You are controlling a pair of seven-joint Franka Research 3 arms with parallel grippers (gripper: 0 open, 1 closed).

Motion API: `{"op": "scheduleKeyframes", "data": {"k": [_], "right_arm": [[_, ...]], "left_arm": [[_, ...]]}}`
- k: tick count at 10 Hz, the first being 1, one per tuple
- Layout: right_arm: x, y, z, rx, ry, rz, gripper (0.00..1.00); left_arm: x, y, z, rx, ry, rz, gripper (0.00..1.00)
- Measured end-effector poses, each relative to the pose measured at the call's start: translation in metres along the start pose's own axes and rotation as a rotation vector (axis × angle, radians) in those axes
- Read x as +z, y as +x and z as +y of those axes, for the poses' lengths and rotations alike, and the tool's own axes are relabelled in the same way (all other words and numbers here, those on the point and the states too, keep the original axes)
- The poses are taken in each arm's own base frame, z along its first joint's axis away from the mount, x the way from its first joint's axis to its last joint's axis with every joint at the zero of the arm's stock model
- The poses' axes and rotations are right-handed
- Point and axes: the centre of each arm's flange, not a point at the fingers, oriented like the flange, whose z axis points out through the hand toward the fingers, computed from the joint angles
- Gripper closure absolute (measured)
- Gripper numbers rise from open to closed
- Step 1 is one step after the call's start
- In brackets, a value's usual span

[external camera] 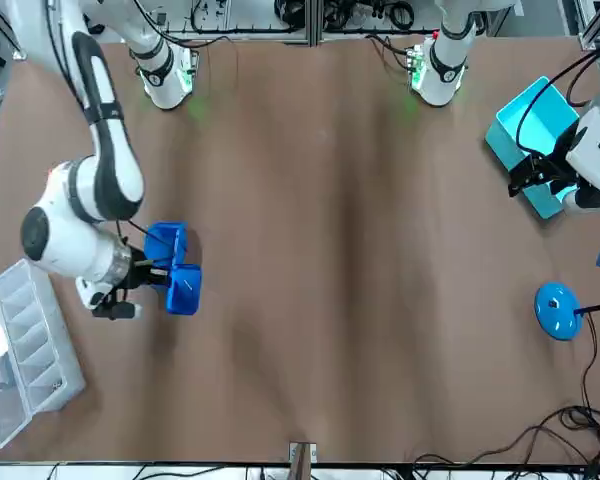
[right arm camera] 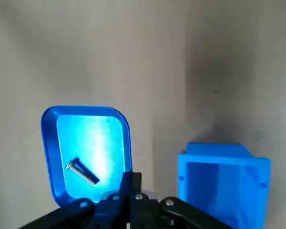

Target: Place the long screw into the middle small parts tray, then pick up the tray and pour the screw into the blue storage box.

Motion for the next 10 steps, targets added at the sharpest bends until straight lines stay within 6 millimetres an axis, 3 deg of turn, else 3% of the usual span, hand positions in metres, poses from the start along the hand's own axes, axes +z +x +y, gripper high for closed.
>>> {"op": "scheduleKeyframes", "data": {"k": [4, 7, 10], "right_arm": [[-0.021, -0.013, 0.042, -0.06, -0.039, -0.05, 0.99], [-0.005, -0.03, 0.056, -0.093, -0.075, -0.103, 0.99], [0.006, -0.042, 0.083, -0.107, -0.138, -0.153, 0.99]], "left_arm": [[0.0, 0.0, 0.005, 0.008, 0.0, 0.0, 0.01], [0.0, 0.0, 0.005, 0.008, 0.0, 0.0, 0.01], [0.001, 0.0, 0.005, 0.008, 0.0, -0.001, 0.01]]}}
